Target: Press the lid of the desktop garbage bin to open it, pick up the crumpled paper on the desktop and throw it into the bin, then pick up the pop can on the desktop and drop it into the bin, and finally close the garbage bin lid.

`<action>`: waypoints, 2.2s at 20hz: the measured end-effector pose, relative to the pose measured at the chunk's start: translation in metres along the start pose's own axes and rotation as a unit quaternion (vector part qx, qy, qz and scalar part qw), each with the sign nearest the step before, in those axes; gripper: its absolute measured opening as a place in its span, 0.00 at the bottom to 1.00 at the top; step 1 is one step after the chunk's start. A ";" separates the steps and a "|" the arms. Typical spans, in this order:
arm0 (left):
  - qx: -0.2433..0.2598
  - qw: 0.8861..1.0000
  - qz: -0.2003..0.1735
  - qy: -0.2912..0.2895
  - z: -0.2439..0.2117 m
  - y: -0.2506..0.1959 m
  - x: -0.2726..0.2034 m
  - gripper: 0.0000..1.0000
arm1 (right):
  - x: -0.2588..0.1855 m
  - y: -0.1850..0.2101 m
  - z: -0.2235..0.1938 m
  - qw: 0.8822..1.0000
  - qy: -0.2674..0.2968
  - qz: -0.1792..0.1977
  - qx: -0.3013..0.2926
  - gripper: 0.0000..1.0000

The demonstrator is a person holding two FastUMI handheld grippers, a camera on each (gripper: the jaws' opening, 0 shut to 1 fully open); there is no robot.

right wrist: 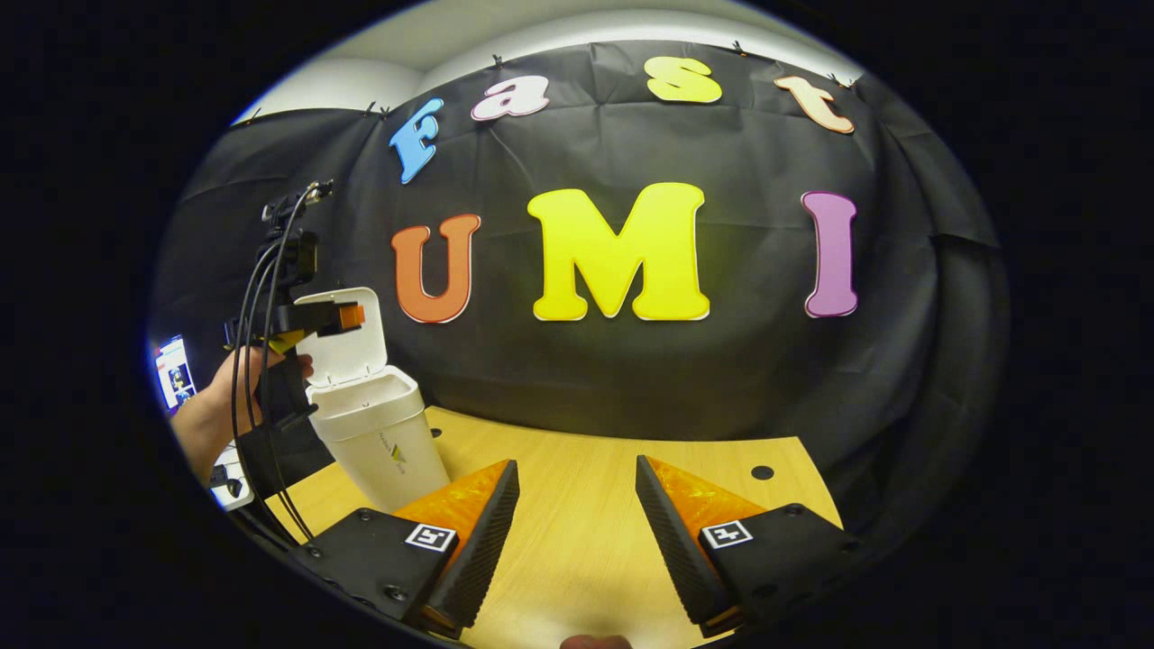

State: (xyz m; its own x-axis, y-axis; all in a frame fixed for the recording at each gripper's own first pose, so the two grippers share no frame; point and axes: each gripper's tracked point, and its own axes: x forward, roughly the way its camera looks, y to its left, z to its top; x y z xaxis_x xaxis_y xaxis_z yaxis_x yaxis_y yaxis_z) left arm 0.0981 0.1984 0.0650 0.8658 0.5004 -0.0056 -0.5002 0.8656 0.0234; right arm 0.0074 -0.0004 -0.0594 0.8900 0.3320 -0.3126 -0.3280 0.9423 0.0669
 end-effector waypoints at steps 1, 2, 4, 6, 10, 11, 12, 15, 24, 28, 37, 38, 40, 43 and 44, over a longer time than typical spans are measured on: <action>0.003 1.000 0.002 -0.016 0.017 0.000 0.004 0.94 | 0.002 -0.002 0.005 1.000 -0.003 0.000 0.001 0.83; 0.005 1.000 0.008 -0.029 0.035 0.002 0.008 0.94 | 0.003 -0.006 0.013 1.000 -0.007 0.000 0.003 0.83; 0.003 0.999 0.022 -0.048 0.062 0.008 0.022 0.94 | 0.003 -0.011 0.026 1.000 -0.016 0.001 0.010 0.83; 0.001 0.997 0.044 -0.056 0.084 0.024 0.039 0.94 | 0.004 -0.017 0.036 1.000 -0.024 0.001 0.011 0.83; -0.002 0.994 0.092 -0.057 0.100 0.061 0.070 0.94 | 0.006 -0.025 0.044 1.000 -0.028 -0.002 0.010 0.83; -0.003 0.993 0.104 -0.049 0.097 0.071 0.077 0.93 | 0.007 -0.027 0.043 1.000 -0.027 -0.003 0.012 0.83; -0.002 0.992 0.117 -0.036 0.088 0.077 0.082 0.93 | 0.009 -0.030 0.041 1.000 -0.023 -0.006 0.014 0.83; 0.002 0.988 0.154 0.005 0.064 0.095 0.095 0.94 | 0.013 -0.034 0.038 0.999 -0.018 -0.010 0.026 0.83; 0.007 0.979 0.197 0.058 0.026 0.110 0.103 0.95 | 0.013 -0.060 0.021 0.999 -0.001 -0.034 0.040 0.83; 0.000 0.976 0.205 0.070 0.013 0.116 0.099 0.95 | 0.005 -0.068 0.019 0.999 0.001 -0.039 0.038 0.83; -0.016 0.978 0.184 0.096 -0.022 0.058 0.039 0.95 | -0.003 -0.067 0.008 0.999 0.006 -0.013 0.038 0.83; -0.022 0.977 0.182 0.107 -0.035 0.048 0.028 0.96 | -0.004 -0.064 0.008 0.999 0.007 -0.007 0.036 0.82; -0.025 0.977 0.178 0.114 -0.054 0.035 0.013 0.96 | -0.006 -0.063 0.006 1.000 0.008 0.000 0.026 0.82; -0.024 0.976 0.175 0.125 -0.078 0.025 0.001 0.96 | -0.009 -0.067 -0.001 1.000 0.015 0.000 0.016 0.83; -0.027 0.976 0.176 0.129 -0.086 0.024 -0.004 0.96 | -0.009 -0.069 -0.004 1.000 0.019 -0.001 0.018 0.83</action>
State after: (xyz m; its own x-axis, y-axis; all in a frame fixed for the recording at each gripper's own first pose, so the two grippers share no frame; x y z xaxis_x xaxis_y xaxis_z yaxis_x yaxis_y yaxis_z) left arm 0.0817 0.2184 -0.0203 0.6112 0.7480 -0.2587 -0.7716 0.6359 0.0158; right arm 0.0206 -0.0687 -0.0647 0.8776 0.3286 -0.3490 -0.3141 0.9442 0.0992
